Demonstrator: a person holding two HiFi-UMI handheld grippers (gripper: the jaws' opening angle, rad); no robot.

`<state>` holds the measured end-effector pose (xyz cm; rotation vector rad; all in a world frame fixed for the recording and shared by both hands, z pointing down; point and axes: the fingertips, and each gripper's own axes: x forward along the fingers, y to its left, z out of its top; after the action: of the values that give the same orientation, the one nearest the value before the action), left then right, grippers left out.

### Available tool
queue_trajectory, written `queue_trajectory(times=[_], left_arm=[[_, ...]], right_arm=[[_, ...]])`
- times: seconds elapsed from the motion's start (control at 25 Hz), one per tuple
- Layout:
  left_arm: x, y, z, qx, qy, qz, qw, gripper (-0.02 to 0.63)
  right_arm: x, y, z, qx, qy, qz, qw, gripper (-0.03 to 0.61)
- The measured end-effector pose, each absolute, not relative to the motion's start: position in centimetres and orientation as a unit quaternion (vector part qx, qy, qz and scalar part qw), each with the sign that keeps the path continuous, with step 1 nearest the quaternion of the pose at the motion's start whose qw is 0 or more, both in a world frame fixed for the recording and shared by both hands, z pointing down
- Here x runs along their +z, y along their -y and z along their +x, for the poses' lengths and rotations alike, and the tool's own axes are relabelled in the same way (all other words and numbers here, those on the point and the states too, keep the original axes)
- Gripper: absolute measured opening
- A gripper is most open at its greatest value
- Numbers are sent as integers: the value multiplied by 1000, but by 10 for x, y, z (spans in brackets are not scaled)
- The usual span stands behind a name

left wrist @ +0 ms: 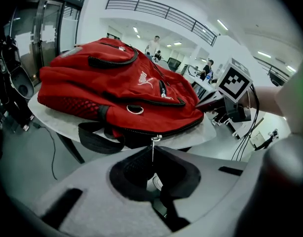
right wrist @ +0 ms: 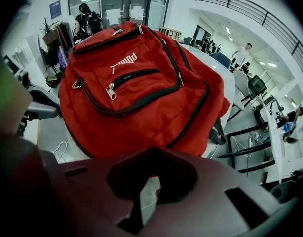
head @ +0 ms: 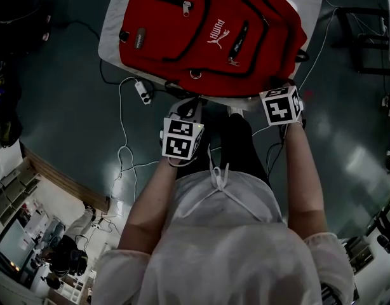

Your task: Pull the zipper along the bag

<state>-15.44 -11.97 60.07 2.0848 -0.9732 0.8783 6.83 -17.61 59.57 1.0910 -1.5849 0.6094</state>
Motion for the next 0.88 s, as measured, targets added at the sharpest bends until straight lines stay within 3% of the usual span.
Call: queue_trajectory(times=[0.88], left_arm=[[594,140,-192,350,379,802,301,21]], right_arm=[[598,174,69,293,646,473,522,26]])
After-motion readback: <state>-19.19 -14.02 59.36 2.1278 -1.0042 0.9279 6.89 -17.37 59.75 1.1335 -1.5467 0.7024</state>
